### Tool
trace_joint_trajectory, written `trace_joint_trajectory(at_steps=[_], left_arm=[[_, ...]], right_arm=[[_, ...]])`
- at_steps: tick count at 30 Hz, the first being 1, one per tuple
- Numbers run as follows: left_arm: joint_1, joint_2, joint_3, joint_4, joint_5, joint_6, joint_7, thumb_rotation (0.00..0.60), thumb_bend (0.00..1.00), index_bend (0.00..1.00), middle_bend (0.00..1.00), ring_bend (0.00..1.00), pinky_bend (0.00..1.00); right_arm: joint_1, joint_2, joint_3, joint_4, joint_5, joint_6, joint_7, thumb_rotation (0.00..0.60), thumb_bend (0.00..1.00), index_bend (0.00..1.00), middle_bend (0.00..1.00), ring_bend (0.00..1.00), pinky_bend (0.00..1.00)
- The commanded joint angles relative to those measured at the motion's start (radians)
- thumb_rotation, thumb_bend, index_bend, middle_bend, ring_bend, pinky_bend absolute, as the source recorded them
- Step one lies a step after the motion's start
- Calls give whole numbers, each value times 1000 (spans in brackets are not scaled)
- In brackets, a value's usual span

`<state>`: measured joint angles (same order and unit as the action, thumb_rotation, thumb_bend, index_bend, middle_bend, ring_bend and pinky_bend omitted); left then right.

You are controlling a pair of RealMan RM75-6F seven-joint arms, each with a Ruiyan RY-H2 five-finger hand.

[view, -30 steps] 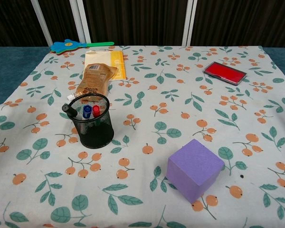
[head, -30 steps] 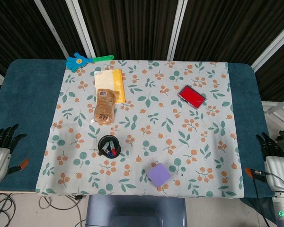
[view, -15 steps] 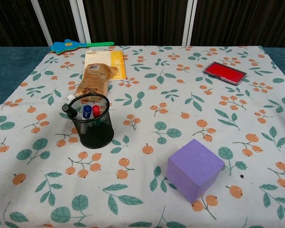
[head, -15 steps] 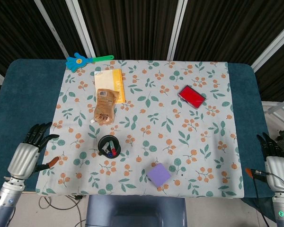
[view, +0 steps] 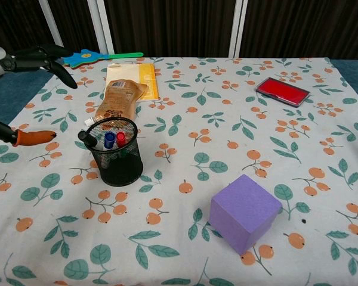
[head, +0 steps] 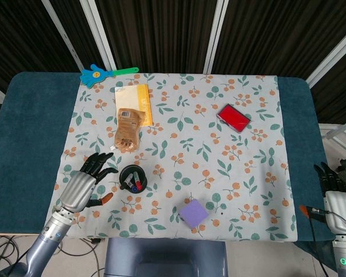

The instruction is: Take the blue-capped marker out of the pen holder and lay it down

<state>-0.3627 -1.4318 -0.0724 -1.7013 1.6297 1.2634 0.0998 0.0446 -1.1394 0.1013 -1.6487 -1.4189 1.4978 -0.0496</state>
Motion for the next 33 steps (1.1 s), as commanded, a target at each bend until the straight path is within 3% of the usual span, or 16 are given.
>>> trace_joint_trajectory(at_steps=[1, 9, 33], left_arm=[[-12, -57, 4, 44, -7, 0, 11, 600, 218, 310, 37, 0, 0], [-25, -142, 5, 110, -22, 6, 4, 600, 263, 337, 41, 0, 0], [-74, -215, -5, 161, -93, -45, -22, 600, 307, 441, 58, 0, 0]], right_arm=[[0, 0, 0, 1, 0, 0, -1, 600, 61, 63, 23, 90, 191], [1, 0, 2, 3, 2, -2, 0, 600, 61, 63, 23, 91, 191], [1, 2, 3, 2, 6, -4, 2, 600, 61, 64, 23, 91, 191]])
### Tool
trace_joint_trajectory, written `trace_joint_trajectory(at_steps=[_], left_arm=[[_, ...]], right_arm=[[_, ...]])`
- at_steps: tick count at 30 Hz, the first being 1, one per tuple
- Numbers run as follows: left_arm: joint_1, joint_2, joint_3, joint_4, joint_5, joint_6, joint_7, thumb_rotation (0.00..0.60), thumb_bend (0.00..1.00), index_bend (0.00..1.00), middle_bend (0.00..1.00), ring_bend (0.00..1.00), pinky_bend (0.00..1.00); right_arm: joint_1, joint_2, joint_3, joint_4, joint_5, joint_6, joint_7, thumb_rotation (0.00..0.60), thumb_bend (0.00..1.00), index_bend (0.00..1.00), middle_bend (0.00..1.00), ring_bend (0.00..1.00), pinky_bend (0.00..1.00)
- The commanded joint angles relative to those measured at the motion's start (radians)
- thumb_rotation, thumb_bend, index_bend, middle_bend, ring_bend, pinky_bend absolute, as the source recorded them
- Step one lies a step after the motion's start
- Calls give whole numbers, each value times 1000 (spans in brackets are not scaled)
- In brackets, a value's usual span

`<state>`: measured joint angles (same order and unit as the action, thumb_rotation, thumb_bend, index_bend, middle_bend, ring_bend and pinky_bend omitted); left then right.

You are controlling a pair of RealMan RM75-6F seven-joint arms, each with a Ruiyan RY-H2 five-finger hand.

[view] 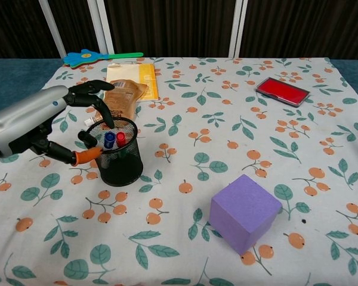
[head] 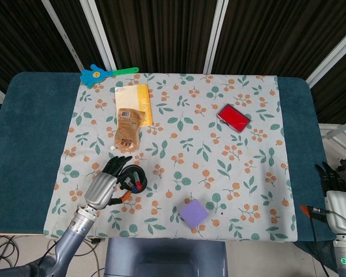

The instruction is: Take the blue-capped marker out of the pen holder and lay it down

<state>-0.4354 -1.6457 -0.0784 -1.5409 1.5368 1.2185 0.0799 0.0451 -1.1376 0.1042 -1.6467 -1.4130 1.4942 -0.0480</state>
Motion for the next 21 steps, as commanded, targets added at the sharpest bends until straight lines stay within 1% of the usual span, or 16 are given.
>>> trace_joint_trajectory(at_steps=[1, 12, 16, 21], left_arm=[[-3, -2, 2, 1, 1, 0, -1, 600, 307, 448, 60, 0, 0], [-14, -16, 7, 5, -5, 1, 15, 600, 308, 466, 66, 0, 0], [-20, -22, 3, 2, -6, 1, 21, 600, 359, 469, 67, 0, 0], [-26, -26, 3, 1, -12, -2, 30, 600, 365, 482, 68, 0, 0]], right_arm=[[0, 0, 0, -1, 0, 0, 0, 600, 61, 64, 23, 91, 192], [0, 1, -1, 0, 0, -2, 2, 600, 61, 64, 23, 91, 191], [0, 2, 0, 0, 0, -2, 2, 600, 61, 65, 23, 91, 192], [0, 2, 0, -1, 1, -3, 4, 600, 62, 64, 23, 91, 191]])
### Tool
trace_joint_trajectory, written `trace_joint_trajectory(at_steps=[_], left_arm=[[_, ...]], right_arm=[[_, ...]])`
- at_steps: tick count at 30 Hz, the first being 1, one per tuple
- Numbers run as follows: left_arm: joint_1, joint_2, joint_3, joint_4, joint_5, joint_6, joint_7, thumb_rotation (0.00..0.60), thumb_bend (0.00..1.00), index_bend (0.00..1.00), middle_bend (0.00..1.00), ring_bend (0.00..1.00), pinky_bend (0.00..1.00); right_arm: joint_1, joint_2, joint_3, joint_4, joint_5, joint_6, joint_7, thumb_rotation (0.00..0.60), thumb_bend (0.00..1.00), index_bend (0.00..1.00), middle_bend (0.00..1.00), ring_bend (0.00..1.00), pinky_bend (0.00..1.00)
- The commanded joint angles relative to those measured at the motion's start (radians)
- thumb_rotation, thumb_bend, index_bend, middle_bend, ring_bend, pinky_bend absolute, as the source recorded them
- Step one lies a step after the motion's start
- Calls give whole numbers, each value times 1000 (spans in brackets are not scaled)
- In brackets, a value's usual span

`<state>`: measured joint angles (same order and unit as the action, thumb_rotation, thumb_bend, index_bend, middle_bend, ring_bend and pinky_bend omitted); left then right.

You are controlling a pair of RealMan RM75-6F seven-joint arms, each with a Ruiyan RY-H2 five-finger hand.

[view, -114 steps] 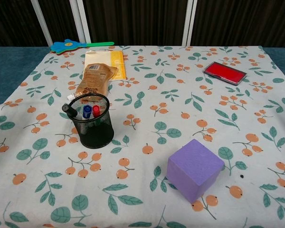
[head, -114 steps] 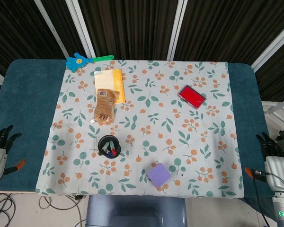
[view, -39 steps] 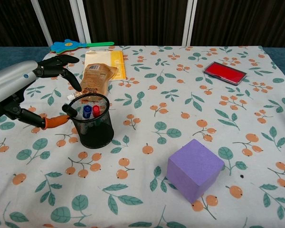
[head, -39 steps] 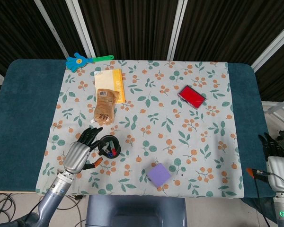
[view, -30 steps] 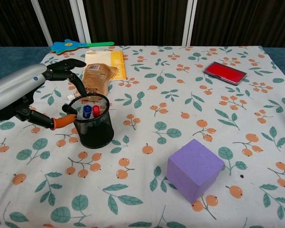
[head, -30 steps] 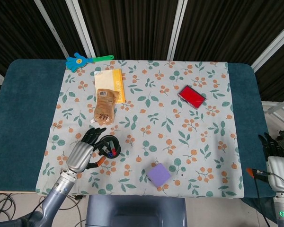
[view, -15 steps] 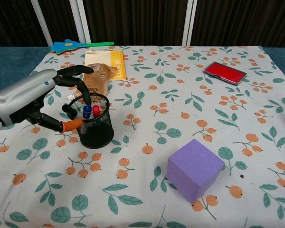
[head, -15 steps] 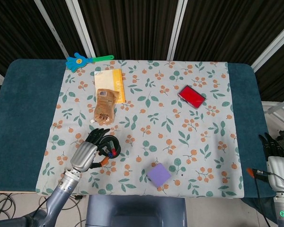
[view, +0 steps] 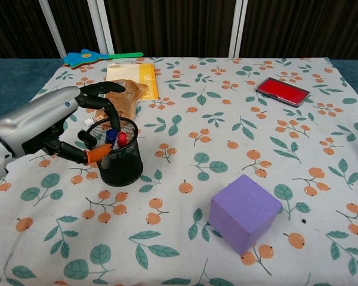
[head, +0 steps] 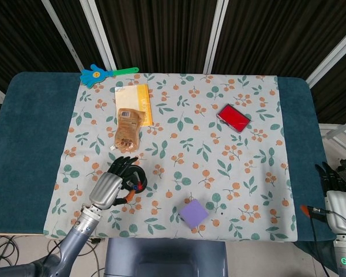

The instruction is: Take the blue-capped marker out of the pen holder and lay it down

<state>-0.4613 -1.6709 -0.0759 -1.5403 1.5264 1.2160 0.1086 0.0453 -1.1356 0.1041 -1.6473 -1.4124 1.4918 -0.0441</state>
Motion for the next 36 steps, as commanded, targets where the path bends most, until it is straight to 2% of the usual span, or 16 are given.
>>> trace_joint_trajectory(at_steps=[1, 12, 25, 36], left_arm=[[0, -2, 1, 1, -3, 1, 1, 600, 365, 483, 68, 0, 0], [-5, -2, 3, 3, -10, 2, -2, 600, 365, 511, 73, 0, 0], [-6, 33, -7, -35, -20, 14, -11, 600, 413, 559, 91, 0, 0], [-2, 160, -47, -208, 6, 66, -50, 600, 413, 560, 97, 0, 0]], right_arm=[[0, 0, 0, 0, 0, 0, 1, 600, 61, 64, 23, 91, 191], [0, 0, 0, 0, -1, 0, 0, 600, 62, 65, 23, 91, 192], [0, 0, -1, 0, -1, -1, 1, 600, 61, 64, 23, 91, 191], [0, 0, -2, -2, 0, -2, -2, 600, 61, 64, 23, 91, 191]])
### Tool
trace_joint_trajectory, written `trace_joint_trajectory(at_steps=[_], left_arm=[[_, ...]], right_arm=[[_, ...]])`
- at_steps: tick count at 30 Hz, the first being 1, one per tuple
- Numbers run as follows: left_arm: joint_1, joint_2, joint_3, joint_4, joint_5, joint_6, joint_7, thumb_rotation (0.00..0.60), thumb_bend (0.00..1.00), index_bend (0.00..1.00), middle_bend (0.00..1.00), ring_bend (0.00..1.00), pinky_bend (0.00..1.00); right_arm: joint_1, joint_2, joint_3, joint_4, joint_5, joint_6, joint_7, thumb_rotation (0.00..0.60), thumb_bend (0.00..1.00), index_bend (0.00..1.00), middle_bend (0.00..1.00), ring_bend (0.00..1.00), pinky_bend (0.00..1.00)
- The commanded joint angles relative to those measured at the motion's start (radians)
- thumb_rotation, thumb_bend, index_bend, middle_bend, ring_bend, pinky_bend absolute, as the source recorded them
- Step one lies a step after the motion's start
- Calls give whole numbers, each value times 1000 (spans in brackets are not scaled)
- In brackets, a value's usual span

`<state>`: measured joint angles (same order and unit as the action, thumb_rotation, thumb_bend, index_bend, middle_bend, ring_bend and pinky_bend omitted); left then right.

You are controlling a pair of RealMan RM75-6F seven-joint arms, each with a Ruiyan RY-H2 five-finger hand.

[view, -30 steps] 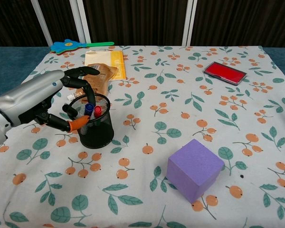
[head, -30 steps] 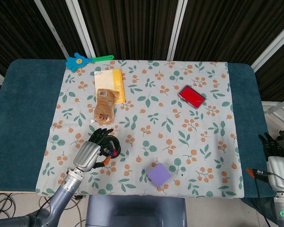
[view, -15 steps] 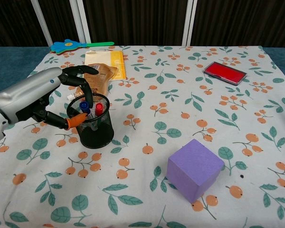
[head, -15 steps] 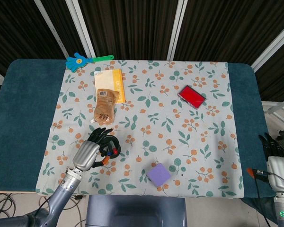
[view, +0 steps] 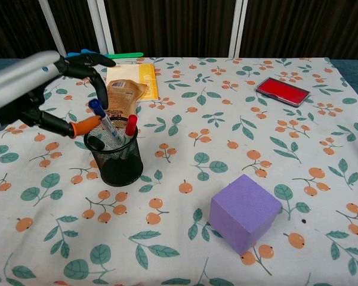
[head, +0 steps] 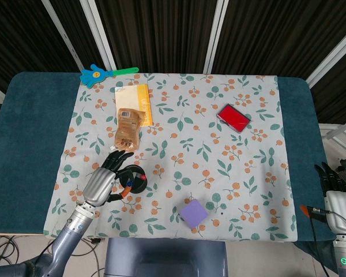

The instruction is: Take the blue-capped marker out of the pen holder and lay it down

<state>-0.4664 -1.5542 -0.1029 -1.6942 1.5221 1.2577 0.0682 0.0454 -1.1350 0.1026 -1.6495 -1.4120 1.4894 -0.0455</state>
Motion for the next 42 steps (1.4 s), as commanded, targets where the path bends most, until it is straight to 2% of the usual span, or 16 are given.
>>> trace_joint_trajectory(at_steps=[1, 6, 10, 15, 20, 30, 42], left_arm=[[3, 57, -26, -71, 10, 29, -9, 600, 413, 560, 97, 0, 0], [4, 140, -62, -159, 11, 51, -7, 600, 414, 560, 97, 0, 0], [12, 197, -83, -186, 8, 74, -6, 600, 413, 560, 100, 0, 0], [33, 258, -97, -165, -26, 90, -50, 600, 413, 561, 101, 0, 0], [49, 295, -90, -88, -62, 74, -146, 600, 413, 561, 102, 0, 0], [37, 215, -42, 152, -94, -17, -298, 600, 413, 563, 101, 0, 0], [-17, 91, -1, 342, 2, -45, -399, 600, 413, 566, 101, 0, 0]], right_arm=[[0, 0, 0, 0, 0, 0, -1, 600, 62, 64, 23, 91, 191], [0, -1, -1, -1, 0, 1, -4, 600, 62, 64, 23, 91, 191], [0, -1, -1, -2, 1, 0, -5, 600, 62, 63, 23, 91, 191], [0, 0, -2, -3, 1, -2, -6, 600, 63, 63, 23, 91, 192], [0, 0, -2, -4, 3, -3, -8, 600, 62, 63, 23, 91, 192], [0, 0, -1, -6, 6, -3, -12, 600, 62, 63, 23, 91, 191], [1, 1, -2, -5, 5, -6, -10, 600, 62, 63, 23, 91, 192]])
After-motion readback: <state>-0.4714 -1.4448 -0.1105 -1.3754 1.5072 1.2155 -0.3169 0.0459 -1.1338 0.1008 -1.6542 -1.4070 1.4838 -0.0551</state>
